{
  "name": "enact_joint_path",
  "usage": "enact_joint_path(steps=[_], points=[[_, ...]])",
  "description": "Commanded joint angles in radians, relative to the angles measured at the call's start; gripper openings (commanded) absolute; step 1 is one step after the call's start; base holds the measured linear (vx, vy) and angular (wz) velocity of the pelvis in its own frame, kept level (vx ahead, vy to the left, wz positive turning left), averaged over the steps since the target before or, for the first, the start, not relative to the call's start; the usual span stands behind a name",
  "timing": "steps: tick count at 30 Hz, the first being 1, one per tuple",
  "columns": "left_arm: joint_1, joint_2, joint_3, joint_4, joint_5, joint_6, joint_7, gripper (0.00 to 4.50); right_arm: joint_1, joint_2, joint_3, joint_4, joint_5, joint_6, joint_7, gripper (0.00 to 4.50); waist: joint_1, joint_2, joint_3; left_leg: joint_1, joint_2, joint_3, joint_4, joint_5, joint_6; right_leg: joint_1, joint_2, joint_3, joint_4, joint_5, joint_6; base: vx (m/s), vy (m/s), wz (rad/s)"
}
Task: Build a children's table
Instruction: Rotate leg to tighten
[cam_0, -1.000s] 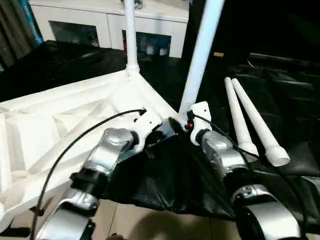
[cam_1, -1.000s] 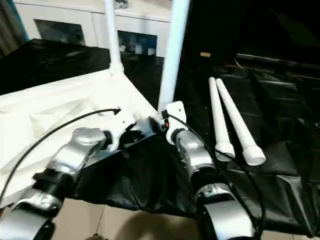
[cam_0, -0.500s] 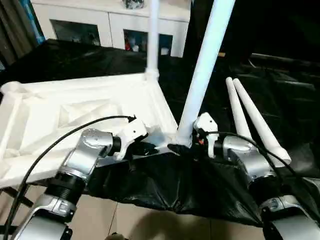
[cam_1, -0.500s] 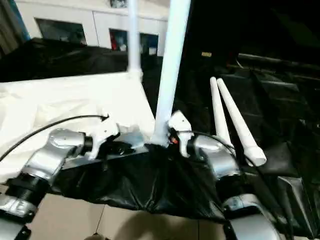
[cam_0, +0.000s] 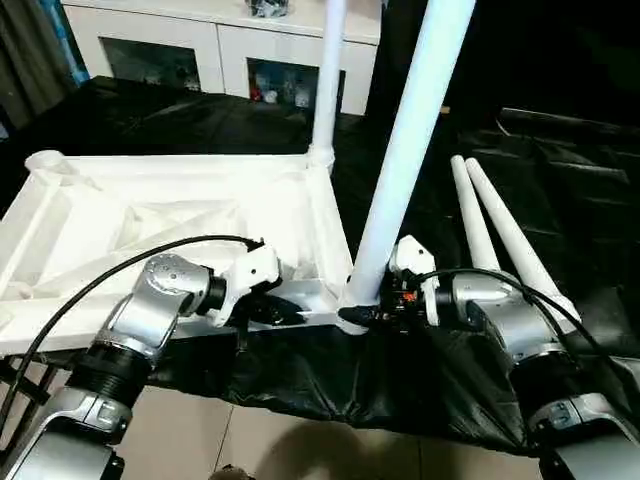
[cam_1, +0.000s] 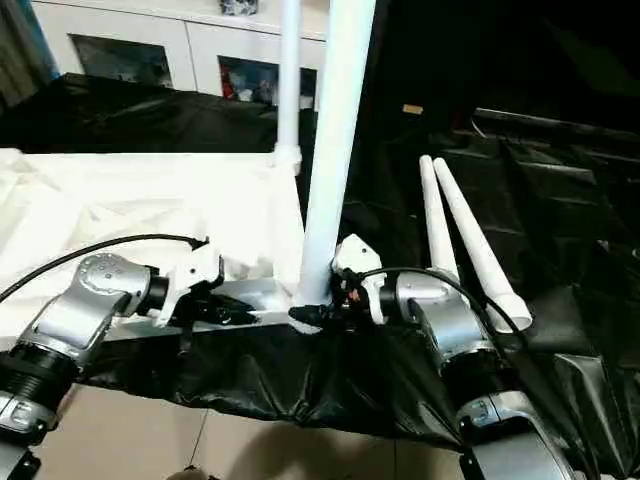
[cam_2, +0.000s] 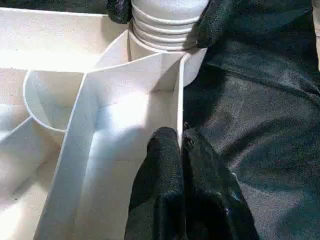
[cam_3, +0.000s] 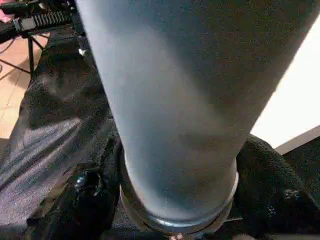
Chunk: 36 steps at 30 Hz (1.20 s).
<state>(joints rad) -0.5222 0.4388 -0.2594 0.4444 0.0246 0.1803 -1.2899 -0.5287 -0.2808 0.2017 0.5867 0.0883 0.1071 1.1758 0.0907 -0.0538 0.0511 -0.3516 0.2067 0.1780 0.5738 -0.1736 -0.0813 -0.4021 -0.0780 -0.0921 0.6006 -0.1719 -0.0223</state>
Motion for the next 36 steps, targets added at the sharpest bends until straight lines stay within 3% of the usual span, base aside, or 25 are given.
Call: enact_joint_path(steps=[1, 6, 10, 11, 14, 18, 20, 23, 26, 31, 34, 35, 36], points=[[-0.030, -0.060, -0.016, 0.013, 0.006, 0.006, 0.101, 0.00, -0.001, 0.084, 0.044, 0.006, 0.014, 0.001, -0.037, 2.83, 0.001, -0.001, -0.056, 0.006, 0.034, -0.006, -0.068, -0.227, 0.024, 0.044, -0.076, 0.057, -0.071, -0.302, -0.180, 0.000, 0.000, 0.00], [-0.055, -0.128, 0.018, 0.049, 0.028, 0.067, 0.254, 0.00, -0.056, 0.174, -0.059, 0.142, -0.014, 0.010, -0.352, 2.71, -0.011, 0.002, -0.054, 0.010, 0.032, -0.012, -0.072, -0.284, -0.018, 0.041, -0.078, 0.056, -0.083, -0.405, -0.151, 0.000, 0.000, 0.00], [-0.092, -0.218, 0.046, 0.091, 0.046, 0.149, 0.422, 0.00, -0.105, 0.254, -0.127, 0.253, -0.016, 0.020, -0.606, 2.68, -0.015, 0.007, -0.053, 0.019, 0.028, -0.012, -0.070, -0.318, -0.031, 0.032, -0.077, 0.055, -0.093, -0.453, -0.139, 0.000, 0.000, 0.00], [-0.105, -0.261, 0.053, 0.117, 0.045, 0.155, 0.472, 0.00, -0.128, 0.289, -0.151, 0.301, -0.017, 0.017, -0.729, 2.68, -0.015, 0.007, -0.055, 0.017, 0.028, -0.012, -0.069, -0.310, -0.031, 0.035, -0.077, 0.055, -0.092, -0.441, -0.137, 0.000, 0.000, 0.00], [-0.111, -0.285, 0.055, 0.131, 0.048, 0.154, 0.504, 0.00, -0.135, 0.307, -0.155, 0.315, -0.021, 0.008, -0.772, 2.68, -0.009, 0.008, -0.058, 0.015, 0.027, -0.010, -0.069, -0.289, -0.020, 0.036, -0.075, 0.056, -0.089, -0.392, -0.133, 0.000, 0.000, 0.00], [-0.115, -0.339, 0.047, 0.148, 0.063, 0.169, 0.568, 0.00, -0.149, 0.357, -0.136, 0.359, -0.094, -0.081, -0.878, 2.68, -0.003, 0.009, -0.062, 0.010, 0.027, -0.006, -0.068, -0.242, -0.011, 0.040, -0.072, 0.057, -0.076, -0.287, -0.153, 0.000, 0.000, 0.00], [-0.111, -0.334, 0.043, 0.140, 0.072, 0.173, 0.569, 0.00, -0.151, 0.357, -0.153, 0.362, -0.073, -0.090, -0.840, 3.23, -0.003, 0.010, -0.063, 0.006, 0.026, -0.005, -0.067, -0.233, 0.002, 0.045, -0.071, 0.057, -0.073, -0.261, -0.161, 0.000, 0.000, 0.00], [-0.098, -0.310, 0.038, 0.121, 0.072, 0.155, 0.538, 0.00, -0.157, 0.340, -0.169, 0.354, -0.044, -0.098, -0.788, 3.44, -0.004, 0.016, -0.062, 0.005, 0.026, -0.006, -0.069, -0.248, 0.009, 0.046, -0.071, 0.056, -0.075, -0.273, -0.157, 0.000, 0.000, 0.00], [-0.082, -0.281, 0.028, 0.107, 0.070, 0.134, 0.496, 0.00, -0.153, 0.311, -0.147, 0.337, -0.048, -0.102, -0.727, 3.81, -0.006, 0.014, -0.063, 0.005, 0.026, -0.007, -0.070, -0.261, 0.011, 0.047, -0.072, 0.056, -0.077, -0.292, -0.153, 0.000, 0.000, 0.00], [-0.058, -0.234, 0.010, 0.093, 0.066, 0.059, 0.417, 0.00, -0.131, 0.269, -0.111, 0.290, -0.043, -0.098, -0.594, 3.90, -0.009, 0.014, -0.060, 0.003, 0.028, -0.008, -0.071, -0.256, 0.018, 0.047, -0.073, 0.057, -0.079, -0.307, -0.153, 0.000, 0.000, 0.00], [-0.037, -0.171, 0.014, 0.059, 0.034, -0.004, 0.299, 0.00, -0.082, 0.189, -0.038, 0.193, -0.024, -0.104, -0.341, 3.90, -0.006, 0.013, -0.060, 0.002, 0.030, -0.008, -0.071, -0.265, 0.025, 0.048, -0.073, 0.057, -0.080, -0.315, -0.150, 0.000, 0.000, 0.00], [-0.037, -0.171, 0.014, 0.059, 0.034, -0.004, 0.299, 0.00, -0.082, 0.189, -0.038, 0.193, -0.024, -0.104, -0.341, 3.90, -0.006, 0.014, -0.060, 0.001, 0.031, -0.009, -0.071, -0.263, 0.027, 0.049, -0.073, 0.057, -0.079, -0.307, -0.151, 0.000, 0.000, 0.00], [-0.025, -0.135, 0.012, 0.034, 0.011, -0.028, 0.221, 0.00, -0.058, 0.145, -0.001, 0.143, -0.013, -0.107, -0.214, 3.90, -0.006, 0.009, -0.060, 0.001, 0.031, -0.008, -0.071, -0.256, 0.033, 0.049, -0.072, 0.057, -0.077, -0.294, -0.156, 0.000, 0.000, 0.00]])
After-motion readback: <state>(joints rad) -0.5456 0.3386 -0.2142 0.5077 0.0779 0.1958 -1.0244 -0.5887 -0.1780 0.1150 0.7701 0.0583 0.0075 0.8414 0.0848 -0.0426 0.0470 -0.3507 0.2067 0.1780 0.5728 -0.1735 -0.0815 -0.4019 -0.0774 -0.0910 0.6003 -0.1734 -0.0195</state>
